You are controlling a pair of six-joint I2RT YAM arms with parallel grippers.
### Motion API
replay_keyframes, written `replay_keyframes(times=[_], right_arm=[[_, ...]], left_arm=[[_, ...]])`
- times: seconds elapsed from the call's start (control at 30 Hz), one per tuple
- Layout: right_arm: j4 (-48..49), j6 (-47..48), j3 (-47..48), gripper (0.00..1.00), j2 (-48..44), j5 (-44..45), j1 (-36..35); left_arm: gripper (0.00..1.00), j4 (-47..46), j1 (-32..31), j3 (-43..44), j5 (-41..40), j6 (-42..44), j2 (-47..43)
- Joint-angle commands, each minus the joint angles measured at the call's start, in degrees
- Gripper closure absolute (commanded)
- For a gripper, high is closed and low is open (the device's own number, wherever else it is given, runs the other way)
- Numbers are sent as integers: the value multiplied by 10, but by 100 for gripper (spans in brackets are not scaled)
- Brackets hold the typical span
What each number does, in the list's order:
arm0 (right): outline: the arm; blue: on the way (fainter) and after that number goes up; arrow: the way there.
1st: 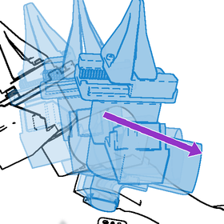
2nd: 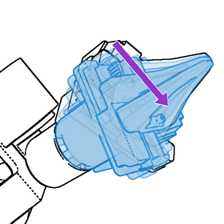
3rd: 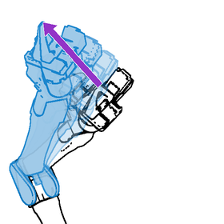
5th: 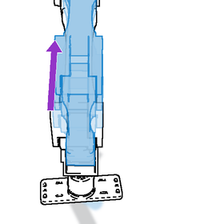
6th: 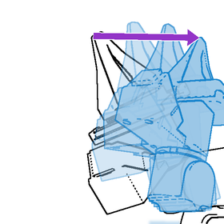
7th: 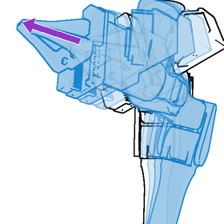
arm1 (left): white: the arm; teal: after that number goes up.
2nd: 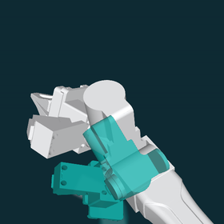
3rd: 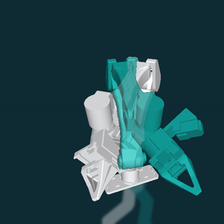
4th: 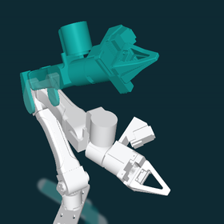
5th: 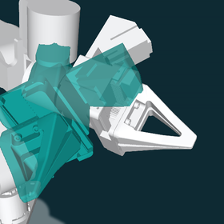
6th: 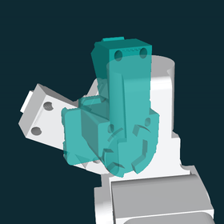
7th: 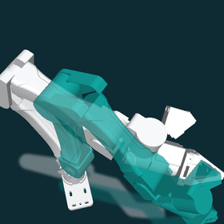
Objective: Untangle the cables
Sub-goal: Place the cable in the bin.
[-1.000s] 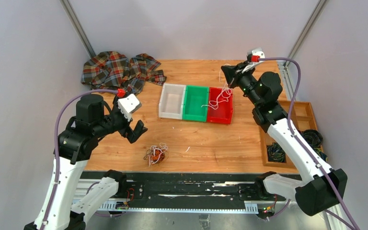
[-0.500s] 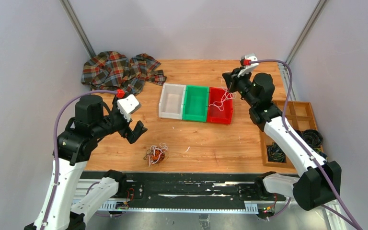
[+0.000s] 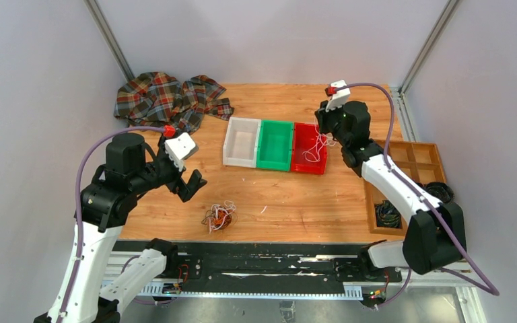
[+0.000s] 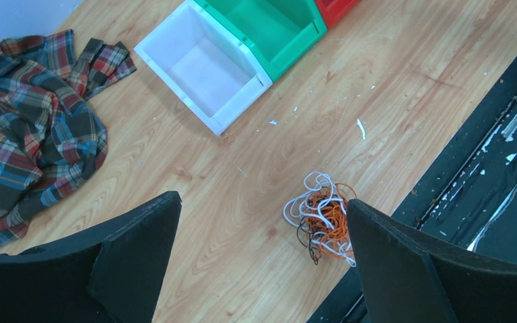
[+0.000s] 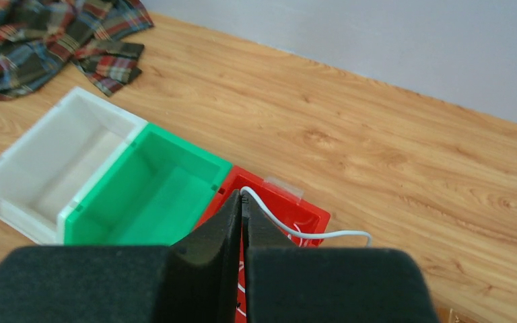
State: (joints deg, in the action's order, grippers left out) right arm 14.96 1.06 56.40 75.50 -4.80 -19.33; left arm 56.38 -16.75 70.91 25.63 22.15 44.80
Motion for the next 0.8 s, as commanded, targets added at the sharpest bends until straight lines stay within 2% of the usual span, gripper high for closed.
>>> replay_keyframes(times=[0.0, 0.43, 0.77], right_arm=[[3, 22, 11, 99, 29, 17, 9], [-55, -34, 57, 99, 156, -57, -21], [-250, -89, 159, 99, 259, -25, -21]], left_arm=[[2, 5, -4, 7, -4, 5, 1], [2, 6, -4, 6, -6, 7, 6], [2, 11, -4, 5, -6, 13, 4]])
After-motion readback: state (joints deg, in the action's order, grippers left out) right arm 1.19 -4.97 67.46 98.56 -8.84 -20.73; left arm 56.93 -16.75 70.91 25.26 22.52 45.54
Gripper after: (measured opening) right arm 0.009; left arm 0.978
